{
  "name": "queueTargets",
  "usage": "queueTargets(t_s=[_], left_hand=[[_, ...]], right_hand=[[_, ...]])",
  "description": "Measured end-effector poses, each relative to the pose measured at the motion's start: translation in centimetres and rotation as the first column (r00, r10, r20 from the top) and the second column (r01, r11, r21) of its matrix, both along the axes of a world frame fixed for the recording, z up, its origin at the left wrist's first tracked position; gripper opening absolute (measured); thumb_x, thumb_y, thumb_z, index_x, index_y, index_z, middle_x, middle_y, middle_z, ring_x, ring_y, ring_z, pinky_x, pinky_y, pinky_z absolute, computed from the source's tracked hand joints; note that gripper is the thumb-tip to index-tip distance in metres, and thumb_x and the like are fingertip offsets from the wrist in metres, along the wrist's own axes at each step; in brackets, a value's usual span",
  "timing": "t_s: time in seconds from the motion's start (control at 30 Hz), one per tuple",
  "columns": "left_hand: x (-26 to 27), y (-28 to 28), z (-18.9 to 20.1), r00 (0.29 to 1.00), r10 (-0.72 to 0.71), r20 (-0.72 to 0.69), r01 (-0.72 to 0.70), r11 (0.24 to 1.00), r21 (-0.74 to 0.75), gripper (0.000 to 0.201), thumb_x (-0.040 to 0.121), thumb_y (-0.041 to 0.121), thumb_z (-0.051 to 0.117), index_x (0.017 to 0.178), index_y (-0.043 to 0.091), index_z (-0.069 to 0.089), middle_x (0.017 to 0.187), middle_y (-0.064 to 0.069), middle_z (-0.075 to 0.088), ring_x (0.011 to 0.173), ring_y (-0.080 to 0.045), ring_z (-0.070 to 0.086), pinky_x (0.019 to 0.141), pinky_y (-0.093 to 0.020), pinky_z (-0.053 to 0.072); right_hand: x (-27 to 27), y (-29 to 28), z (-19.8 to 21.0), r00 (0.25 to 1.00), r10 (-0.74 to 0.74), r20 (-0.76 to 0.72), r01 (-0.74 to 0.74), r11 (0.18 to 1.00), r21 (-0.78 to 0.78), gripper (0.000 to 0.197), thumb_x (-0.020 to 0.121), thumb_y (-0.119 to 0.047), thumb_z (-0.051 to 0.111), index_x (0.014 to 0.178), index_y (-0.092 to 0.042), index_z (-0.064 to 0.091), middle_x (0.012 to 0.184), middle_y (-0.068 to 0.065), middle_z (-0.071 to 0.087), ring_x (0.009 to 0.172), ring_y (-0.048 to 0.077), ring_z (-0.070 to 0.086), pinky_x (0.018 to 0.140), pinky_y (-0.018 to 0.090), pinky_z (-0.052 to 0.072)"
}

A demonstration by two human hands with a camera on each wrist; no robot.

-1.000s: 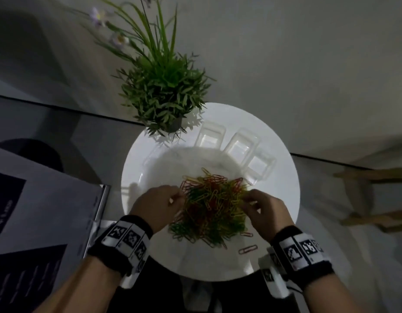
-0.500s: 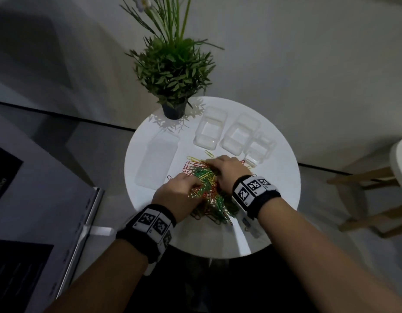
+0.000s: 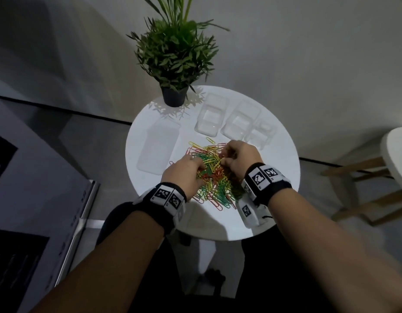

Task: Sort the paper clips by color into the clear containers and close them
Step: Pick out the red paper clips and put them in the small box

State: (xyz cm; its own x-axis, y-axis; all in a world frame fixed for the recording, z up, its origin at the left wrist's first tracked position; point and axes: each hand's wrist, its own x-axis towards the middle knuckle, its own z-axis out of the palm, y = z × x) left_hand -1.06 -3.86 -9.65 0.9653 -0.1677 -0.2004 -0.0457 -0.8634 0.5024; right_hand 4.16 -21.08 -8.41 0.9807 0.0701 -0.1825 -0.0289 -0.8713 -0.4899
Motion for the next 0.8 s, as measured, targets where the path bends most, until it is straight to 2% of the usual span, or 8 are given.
queueTargets(t_s=[0.1, 0.23, 0.3, 0.43, 0.53, 0.67, 0.73, 0.8], left_hand=[[0.4, -0.3, 0.1, 0.997, 0.019, 0.078, -0.014, 0.998, -0.069, 0.019, 0.086, 0.021, 0.060, 0.105, 0.025, 0.060, 0.110, 0.002, 0.054, 0.099, -0.022, 0.056, 0.077, -0.032, 0.046], [0.3, -0.6, 0.0, 1.000, 0.006, -0.007, -0.007, 0.999, -0.032, 0.018, 0.083, 0.034, 0.066, 0.099, 0.026, 0.064, 0.104, 0.002, 0.058, 0.097, -0.020, 0.057, 0.078, -0.031, 0.046], [0.4, -0.5, -0.1, 0.999, 0.028, -0.033, -0.028, 1.000, -0.002, 0.022, 0.080, 0.037, 0.070, 0.099, 0.027, 0.065, 0.103, 0.003, 0.059, 0.097, -0.019, 0.056, 0.078, -0.030, 0.046], [0.6, -0.8, 0.6, 1.000, 0.025, -0.004, -0.025, 0.999, 0.028, 0.003, 0.084, 0.028, 0.065, 0.086, 0.025, 0.064, 0.096, 0.002, 0.063, 0.095, -0.022, 0.058, 0.075, -0.031, 0.047], [0.6, -1.2, 0.7, 0.999, 0.049, -0.006, -0.049, 0.999, 0.024, 0.012, 0.087, 0.024, 0.059, 0.075, 0.025, 0.059, 0.092, 0.002, 0.065, 0.092, -0.024, 0.060, 0.077, -0.034, 0.050], [0.8, -0.9, 0.9, 0.984, 0.154, -0.084, -0.166, 0.973, -0.159, 0.023, 0.087, 0.021, 0.063, 0.066, 0.027, 0.057, 0.073, 0.014, 0.059, 0.080, -0.013, 0.059, 0.071, -0.026, 0.047], [1.0, -0.8, 1.5, 0.976, 0.186, -0.113, -0.210, 0.941, -0.265, 0.019, 0.089, 0.019, 0.064, 0.071, 0.023, 0.061, 0.069, 0.014, 0.056, 0.070, -0.005, 0.053, 0.062, -0.019, 0.041], [1.5, -0.7, 2.1, 0.966, 0.210, -0.153, -0.253, 0.893, -0.374, 0.016, 0.089, 0.018, 0.065, 0.073, 0.018, 0.063, 0.065, 0.009, 0.057, 0.062, -0.005, 0.050, 0.057, -0.017, 0.039]], right_hand=[[-1.2, 0.2, -0.3, 0.986, 0.165, -0.022, -0.167, 0.980, -0.109, 0.010, 0.076, -0.027, 0.076, 0.080, -0.026, 0.068, 0.085, -0.007, 0.064, 0.090, 0.018, 0.060, 0.080, 0.032, 0.051], [-2.1, 0.4, -0.5, 0.954, 0.299, -0.021, -0.294, 0.919, -0.264, 0.040, 0.073, -0.046, 0.076, 0.108, -0.029, 0.067, 0.112, -0.003, 0.062, 0.111, 0.021, 0.051, 0.092, 0.033, 0.043], [-2.3, 0.6, -0.5, 0.942, 0.336, -0.016, -0.324, 0.891, -0.318, 0.040, 0.077, -0.045, 0.073, 0.113, -0.030, 0.064, 0.117, -0.004, 0.061, 0.116, 0.022, 0.050, 0.096, 0.035, 0.040], [-2.7, 0.5, -0.2, 0.946, 0.322, 0.018, -0.307, 0.917, -0.256, 0.018, 0.085, -0.034, 0.067, 0.102, -0.029, 0.069, 0.106, -0.004, 0.068, 0.109, 0.021, 0.055, 0.095, 0.034, 0.041], [-2.5, -0.1, 0.3, 0.978, 0.209, 0.020, -0.206, 0.973, -0.107, 0.010, 0.086, -0.028, 0.066, 0.093, -0.028, 0.072, 0.096, -0.004, 0.071, 0.098, 0.018, 0.061, 0.090, 0.032, 0.047], [-1.8, -1.6, 1.0, 0.999, -0.042, -0.017, 0.044, 0.978, 0.202, 0.005, 0.084, -0.015, 0.069, 0.087, -0.017, 0.073, 0.082, -0.003, 0.067, 0.083, 0.014, 0.060, 0.080, 0.026, 0.048], [-1.6, -2.2, 1.6, 0.984, -0.158, -0.083, 0.178, 0.888, 0.424, 0.005, 0.086, -0.008, 0.067, 0.082, -0.011, 0.069, 0.074, 0.004, 0.066, 0.070, 0.013, 0.061, 0.070, 0.024, 0.049], [-1.5, -2.6, 2.1, 0.948, -0.213, -0.236, 0.318, 0.672, 0.669, 0.014, 0.090, 0.001, 0.059, 0.078, -0.005, 0.062, 0.068, 0.009, 0.065, 0.054, 0.010, 0.061, 0.052, 0.020, 0.048]])
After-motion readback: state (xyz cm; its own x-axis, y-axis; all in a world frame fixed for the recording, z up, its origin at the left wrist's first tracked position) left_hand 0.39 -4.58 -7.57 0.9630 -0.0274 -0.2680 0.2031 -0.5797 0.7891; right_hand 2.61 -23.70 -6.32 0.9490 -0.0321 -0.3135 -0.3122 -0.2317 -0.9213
